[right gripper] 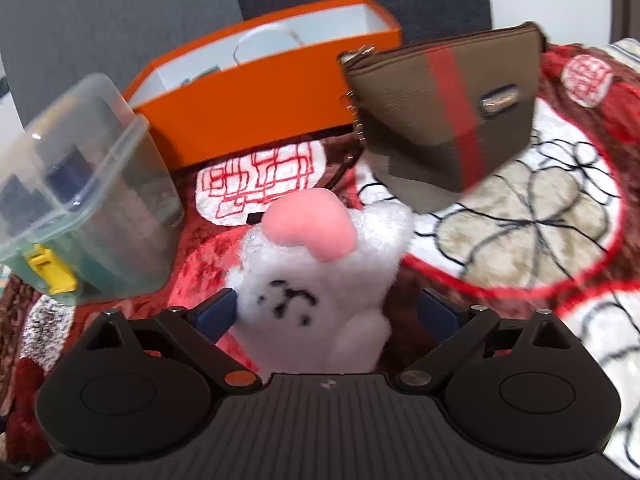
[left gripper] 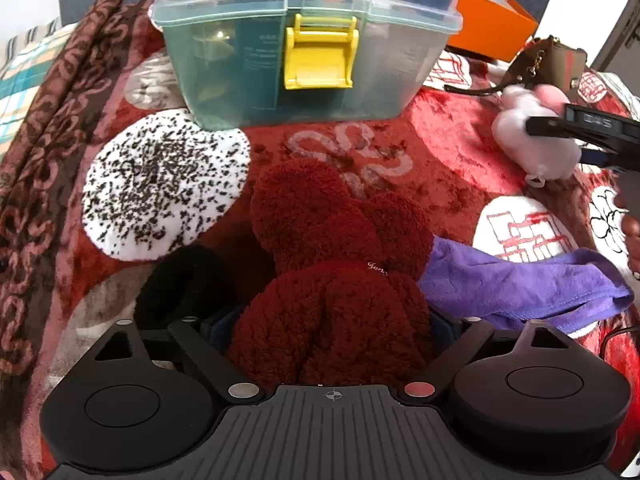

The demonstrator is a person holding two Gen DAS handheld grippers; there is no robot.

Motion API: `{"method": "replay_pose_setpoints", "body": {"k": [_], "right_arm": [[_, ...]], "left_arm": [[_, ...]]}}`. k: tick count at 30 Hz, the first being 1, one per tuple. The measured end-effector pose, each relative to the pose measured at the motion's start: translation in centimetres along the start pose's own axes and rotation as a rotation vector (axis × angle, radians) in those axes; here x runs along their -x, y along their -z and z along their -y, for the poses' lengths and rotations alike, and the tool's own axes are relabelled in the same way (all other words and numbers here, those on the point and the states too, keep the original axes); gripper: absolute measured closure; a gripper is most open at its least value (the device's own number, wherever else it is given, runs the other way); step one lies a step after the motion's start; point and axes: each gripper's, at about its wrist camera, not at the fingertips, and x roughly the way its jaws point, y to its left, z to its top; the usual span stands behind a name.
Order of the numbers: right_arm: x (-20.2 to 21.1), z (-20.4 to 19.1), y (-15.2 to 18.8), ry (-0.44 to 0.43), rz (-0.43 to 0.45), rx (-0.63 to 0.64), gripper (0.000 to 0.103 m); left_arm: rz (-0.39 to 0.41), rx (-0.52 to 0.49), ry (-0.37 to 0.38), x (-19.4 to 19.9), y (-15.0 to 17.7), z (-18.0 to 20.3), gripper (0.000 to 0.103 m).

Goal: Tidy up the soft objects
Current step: 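Grasp the red plush bear with the left tool while the right tool grasps the white plush toy, then lift and carry the red bear and white plush toy to the orange box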

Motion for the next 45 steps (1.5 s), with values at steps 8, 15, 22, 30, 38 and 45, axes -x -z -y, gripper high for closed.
{"method": "replay_pose_setpoints", "body": {"k": [8,15,22,30,38,45], "right_arm": [[-2.1,-0.9,0.0,-0.058,0.007,0.014,0.028],[0.4,-0.4,0.5,-0.110,0.030,0.011,0.031],[6.3,2.1,2.2,-0.170,0.107,-0.077,0.031],[11.7,6.2,3.9,-0.171,0.176,-0.203,0.031],[12.8,8.7,5.9,-0.123,0.168,-0.265,0.031],[12.6,9.5,6.4,-0.100,0.152,-0.280,0.031]], "left_arm": [[-0.009,-0.035,-0.004,-1.0,-0.8,0.6,0.000],[0.015,0.007,0.040,-0.8,-0.8,0.5,0.000],[0.136,0.074,0.101,3.3,-0.4,-0.7,0.000],[0.291,0.090,0.071,8.9,-1.0,-1.8,0.000],[0.363,0.152,0.036,11.9,-0.9,-4.2,0.000],[0.368,0.170,-0.001,12.6,-0.8,-5.9,0.000]]}}
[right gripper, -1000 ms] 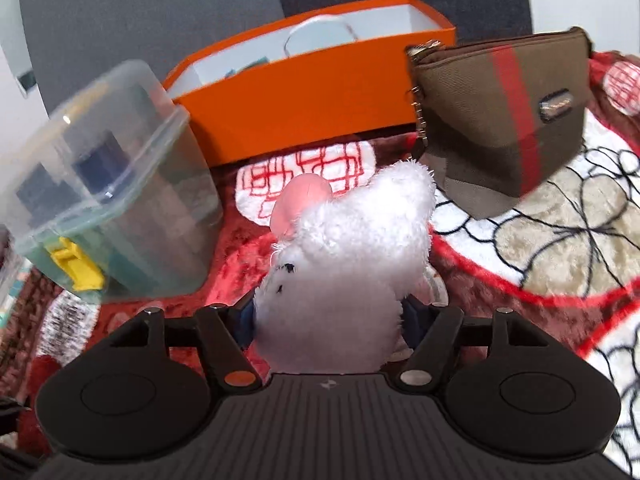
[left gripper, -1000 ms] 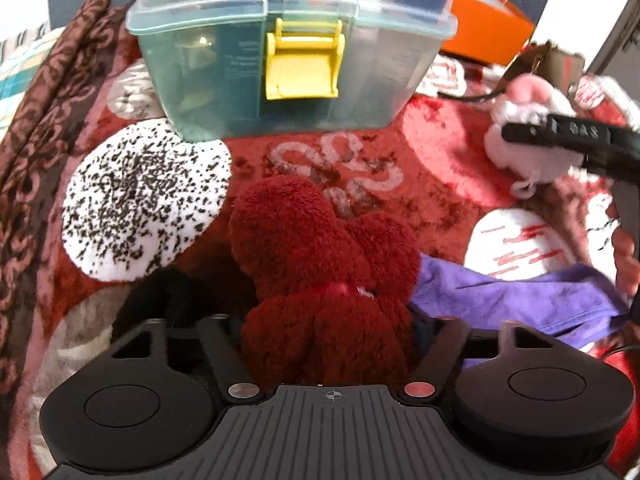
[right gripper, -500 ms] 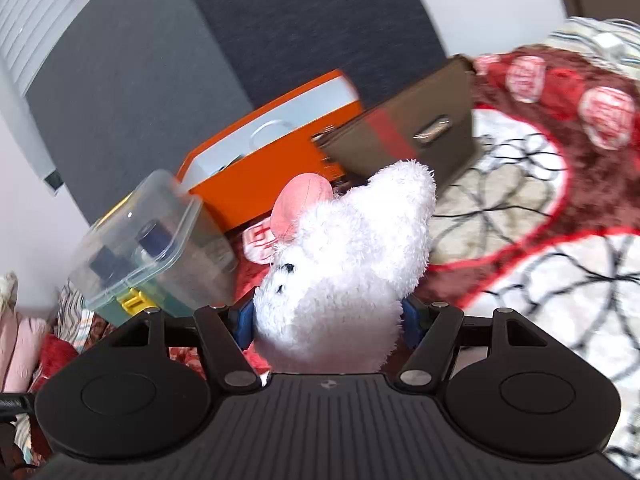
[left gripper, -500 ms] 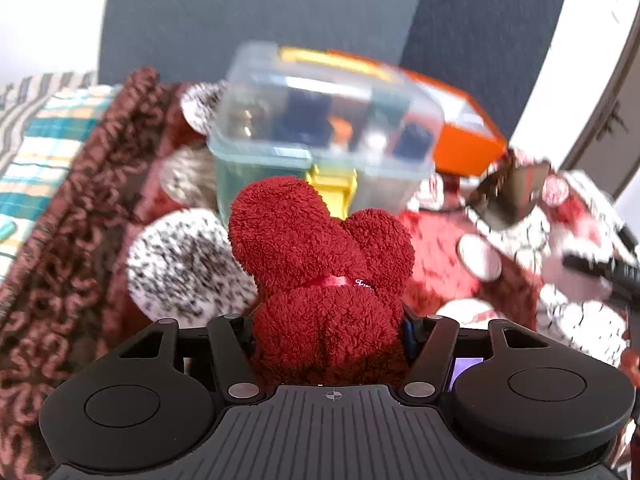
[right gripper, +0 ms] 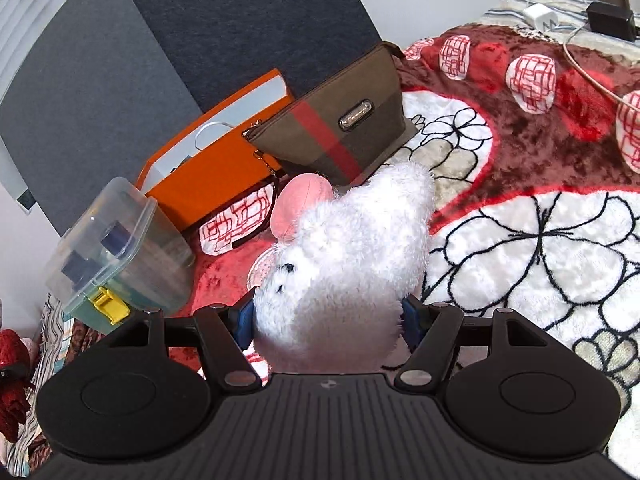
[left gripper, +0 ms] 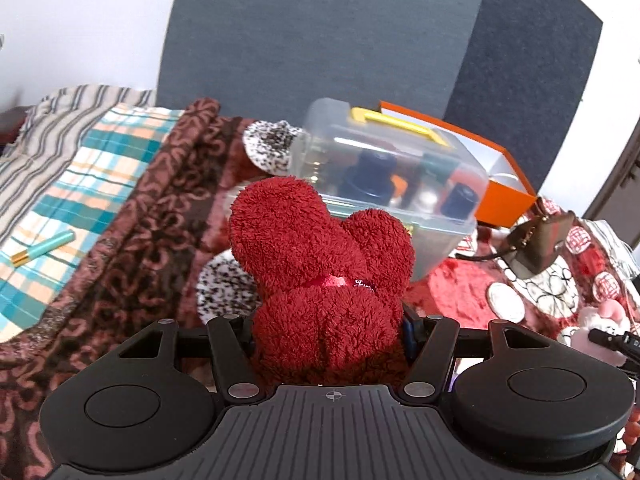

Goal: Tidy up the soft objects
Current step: 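Lift and carry the red bear and white plush toy to the orange box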

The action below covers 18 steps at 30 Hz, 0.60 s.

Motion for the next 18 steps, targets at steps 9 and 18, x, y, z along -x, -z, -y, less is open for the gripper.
{"method": "replay_pose_setpoints", "body": {"k": [9,18], "right_arm": [[-0.6,-1.0,-1.2,0.001,0.006,0.053,0.031],[-1.4,-1.4,-3.3,0.030,0.023,0.102,0.031]], "left_arm": [[0.003,-0.027,-0.055,-0.8,-1.9,-0.9,0.000],[-0.007,-0.056,-0.115,-2.3,-4.0,-1.8,0.000]]}}
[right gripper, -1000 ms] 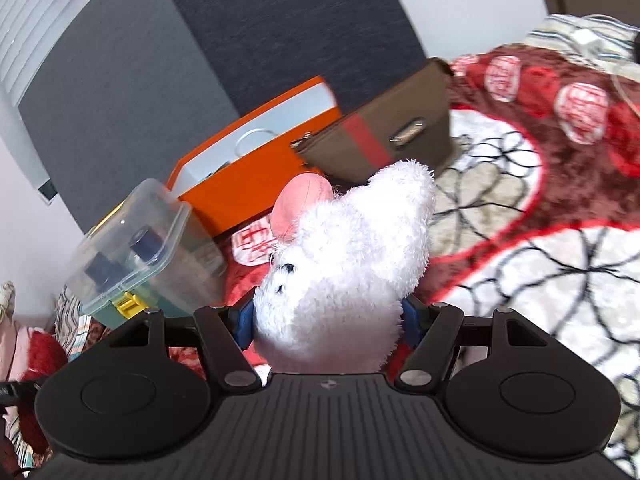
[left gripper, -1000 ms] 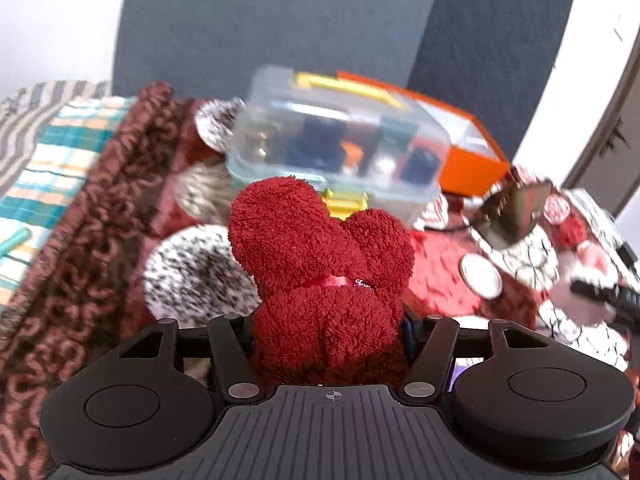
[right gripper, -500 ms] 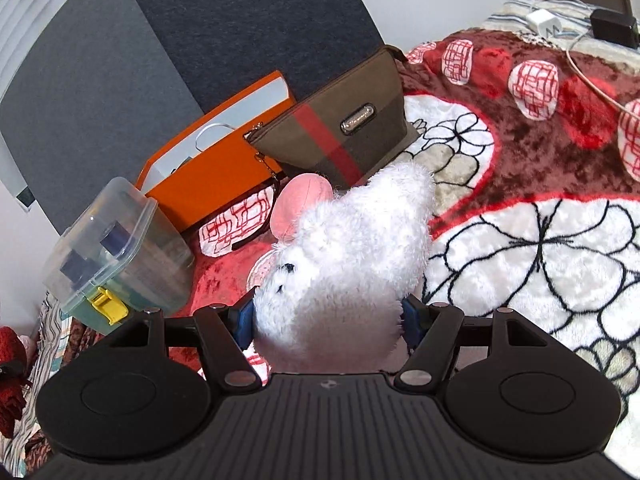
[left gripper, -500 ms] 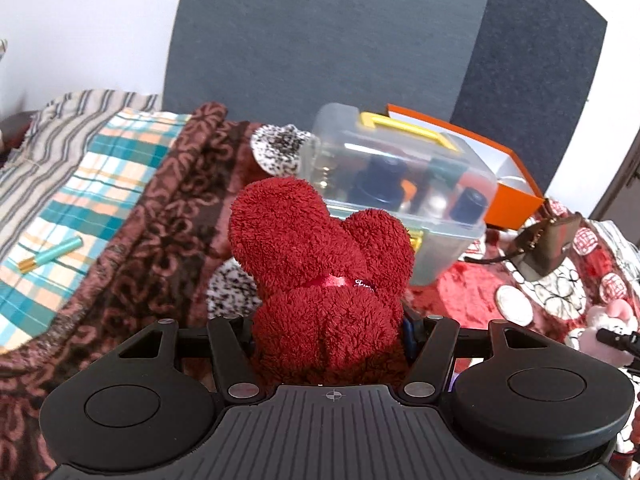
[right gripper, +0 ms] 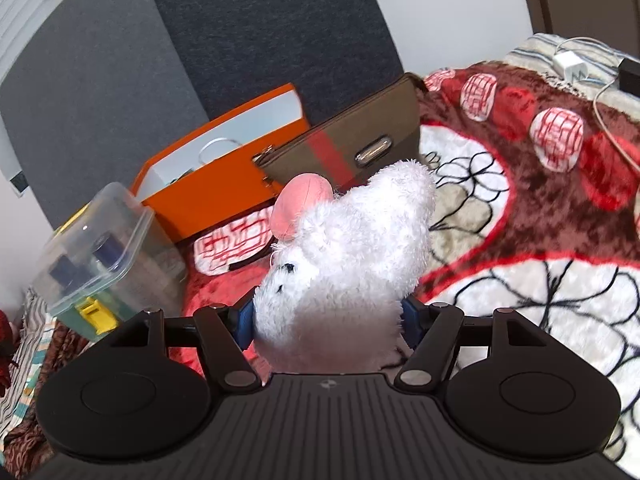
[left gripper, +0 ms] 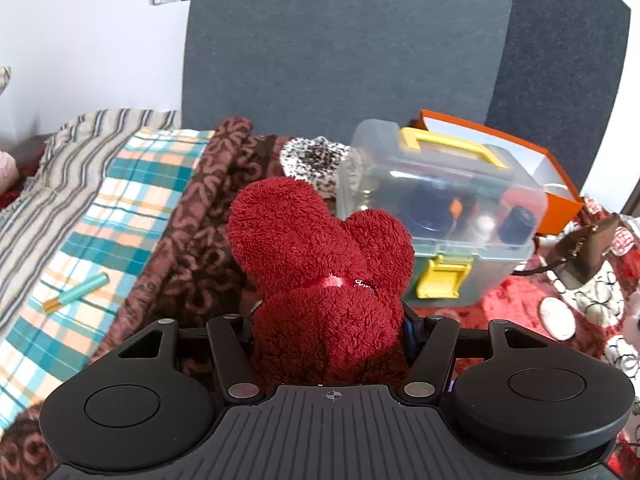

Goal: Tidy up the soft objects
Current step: 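Lift and carry the red bear and white plush toy to the orange box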

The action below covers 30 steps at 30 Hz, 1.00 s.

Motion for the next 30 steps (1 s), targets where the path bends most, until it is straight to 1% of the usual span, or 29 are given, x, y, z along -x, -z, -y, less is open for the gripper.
{"method": "replay_pose_setpoints", "body": {"k": [6,13,19,24,30], "right_arm": [[-0.8,0.8,-1.7,0.020,0.010,0.006,0.031],[-2.9,2.8,-4.9,0.130,0.026,0.008,0.031],[-4.4,4.1,-8.6,0.221,0.080,0.035,0.031],[-5.8,5.2,-11.9,0.291,0.118,0.059,0.031],[-7.3,5.6,-15.2,0.340,0.161,0.088,0.031]], "left_arm": [[-0.005,-0.003,-0.043,-1.6,-1.6,-1.0,0.000],[-0.001,-0.010,-0.120,-3.7,-4.3,-2.2,0.000],[0.014,-0.029,-0.179,-5.8,-7.4,-2.8,0.000],[0.032,-0.024,-0.221,-7.7,-10.2,-3.1,0.000],[0.046,-0.034,-0.259,-10.2,-13.6,-2.8,0.000]]}}
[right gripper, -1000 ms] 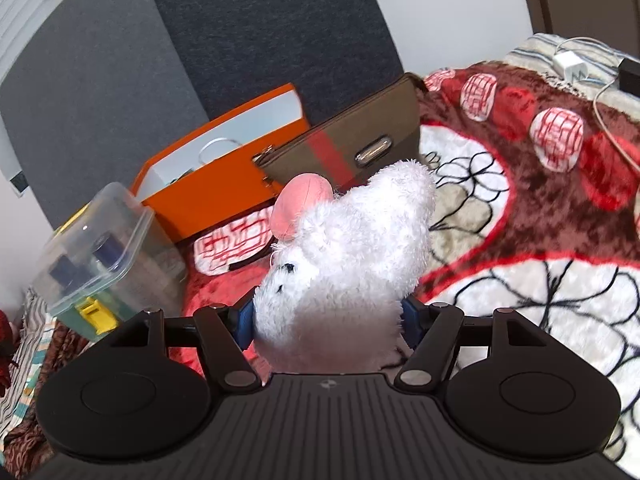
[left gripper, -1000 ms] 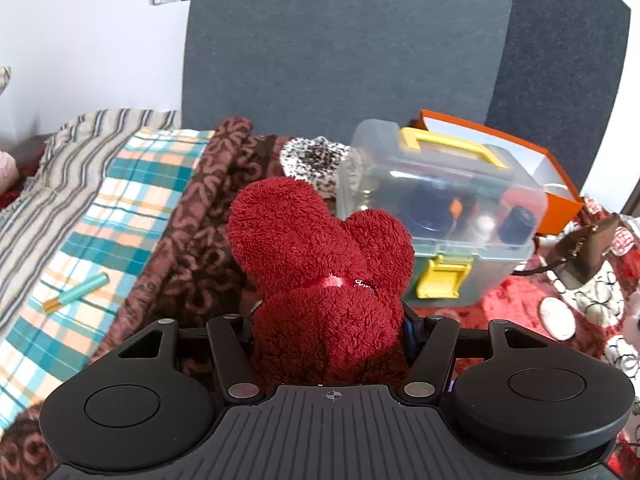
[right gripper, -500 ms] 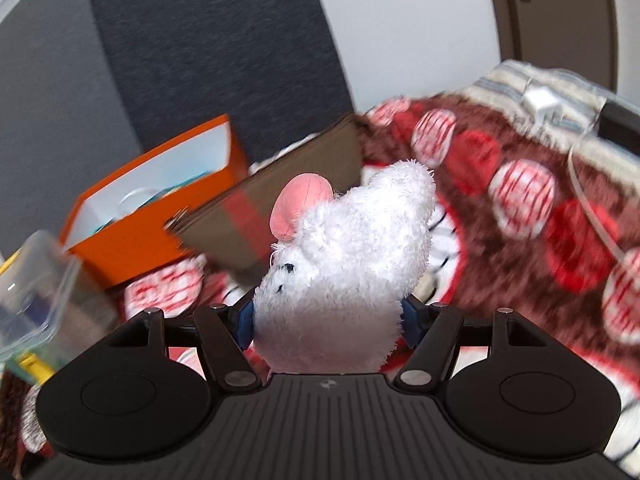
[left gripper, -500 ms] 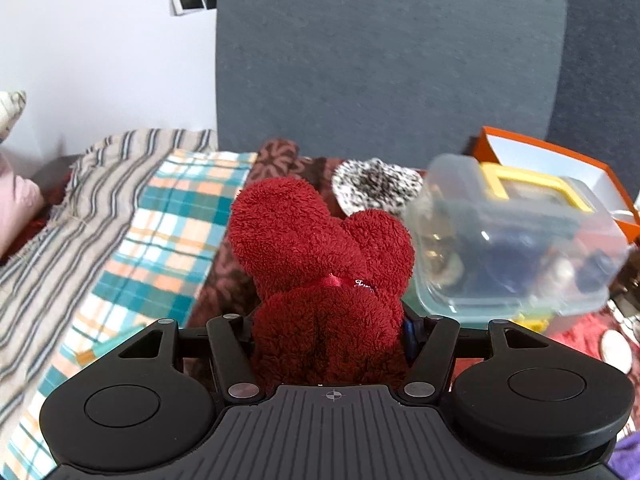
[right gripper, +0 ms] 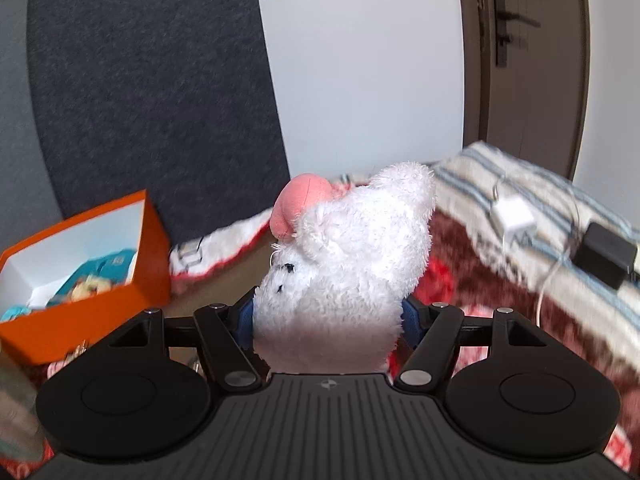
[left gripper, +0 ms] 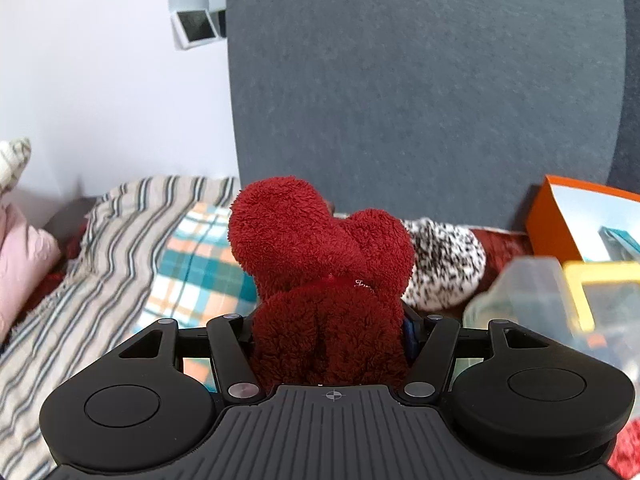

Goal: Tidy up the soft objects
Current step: 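Lift and carry the red bear and white plush toy to the orange box, then open both tools to drop the plush toys into the orange box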

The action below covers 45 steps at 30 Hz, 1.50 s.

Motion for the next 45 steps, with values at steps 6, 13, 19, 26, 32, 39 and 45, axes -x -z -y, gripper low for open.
{"method": "replay_pose_setpoints", "body": {"k": [6,13,19,26,32,39,45], "right_arm": [[-1.1,-1.8,-2.5,-0.020,0.058,0.039,0.031],[-1.5,-5.6,-4.3,-0.088,0.112,0.107,0.031],[-1.6,-9.0,-4.9,-0.165,0.140,0.153,0.030],[-2.2,-13.7,-4.5,-0.278,0.136,0.204,0.030],[-3.8,-18.1,-3.5,-0.387,0.052,0.189,0.030],[-6.8,-21.9,-2.0,-0.466,-0.085,0.123,0.030],[-8.1,-23.1,-1.2,-0.474,-0.154,0.072,0.014]], "left_arm": [[0.024,-0.036,-0.015,-1.4,-2.8,2.0,0.000],[0.050,-0.075,-0.018,-2.4,-5.2,4.6,0.000],[0.071,-0.106,-0.007,-2.6,-6.9,7.3,0.000],[0.099,-0.162,0.046,-2.1,-8.5,12.3,0.000],[0.102,-0.213,0.114,-1.8,-9.1,17.1,0.000],[0.071,-0.276,0.165,-2.4,-9.5,22.6,0.000],[0.031,-0.256,0.185,-3.5,-9.5,24.9,0.000]]}}
